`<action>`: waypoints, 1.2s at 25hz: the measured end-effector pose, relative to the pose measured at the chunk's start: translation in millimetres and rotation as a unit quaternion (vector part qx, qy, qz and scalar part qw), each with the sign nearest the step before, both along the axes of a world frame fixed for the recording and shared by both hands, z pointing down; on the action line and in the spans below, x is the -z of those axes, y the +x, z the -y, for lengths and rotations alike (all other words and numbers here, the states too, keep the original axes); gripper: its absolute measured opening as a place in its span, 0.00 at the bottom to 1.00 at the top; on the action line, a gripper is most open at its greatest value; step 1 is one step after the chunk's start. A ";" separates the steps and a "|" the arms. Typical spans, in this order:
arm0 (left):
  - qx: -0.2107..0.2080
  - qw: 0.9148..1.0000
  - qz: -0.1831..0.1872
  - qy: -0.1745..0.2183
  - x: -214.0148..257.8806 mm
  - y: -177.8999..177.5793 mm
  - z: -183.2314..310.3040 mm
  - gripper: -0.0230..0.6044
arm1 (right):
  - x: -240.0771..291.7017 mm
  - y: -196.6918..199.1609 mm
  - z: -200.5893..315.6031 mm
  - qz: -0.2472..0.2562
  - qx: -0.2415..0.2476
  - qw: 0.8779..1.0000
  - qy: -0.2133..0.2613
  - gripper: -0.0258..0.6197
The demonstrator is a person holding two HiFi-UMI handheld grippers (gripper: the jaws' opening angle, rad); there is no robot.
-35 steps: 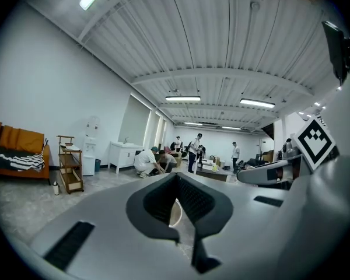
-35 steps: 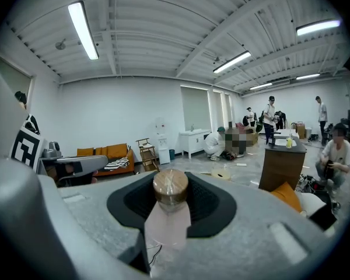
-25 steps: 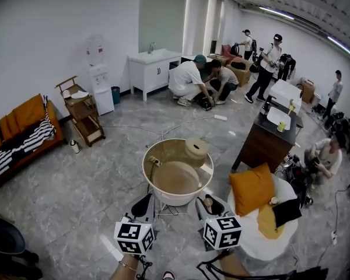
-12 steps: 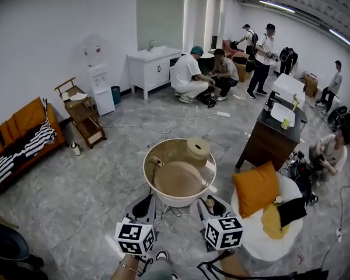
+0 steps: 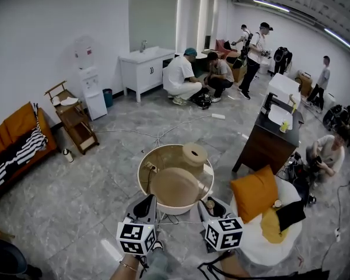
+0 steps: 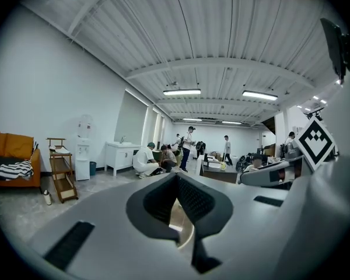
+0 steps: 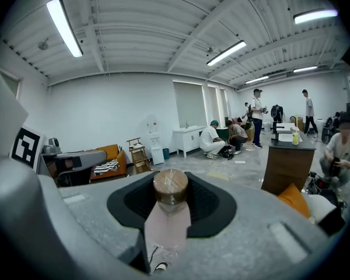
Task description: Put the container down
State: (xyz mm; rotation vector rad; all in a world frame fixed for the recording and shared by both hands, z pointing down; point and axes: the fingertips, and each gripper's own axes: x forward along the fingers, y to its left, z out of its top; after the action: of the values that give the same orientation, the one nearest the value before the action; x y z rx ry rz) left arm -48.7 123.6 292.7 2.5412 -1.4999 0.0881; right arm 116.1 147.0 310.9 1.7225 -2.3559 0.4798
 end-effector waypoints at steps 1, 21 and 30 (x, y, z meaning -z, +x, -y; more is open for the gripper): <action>-0.002 1.000 -0.001 0.001 1.3 -0.9 10.0 0.03 | 2.0 -1.0 9.4 0.000 -0.001 1.000 0.002 0.25; -0.038 0.999 -0.011 -0.001 17.1 -28.3 218.8 0.03 | 23.6 -30.5 201.5 -0.026 -0.034 0.999 0.007 0.25; -0.027 0.999 -0.021 -0.025 1.2 -34.4 258.9 0.03 | 17.1 -33.4 239.4 -0.026 -0.033 0.999 -0.003 0.25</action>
State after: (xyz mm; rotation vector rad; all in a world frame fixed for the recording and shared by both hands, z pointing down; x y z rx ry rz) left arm -83.1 -135.3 291.5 2.5295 -1.3968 0.0785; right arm 82.7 -92.4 293.8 1.7929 -2.2662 0.4456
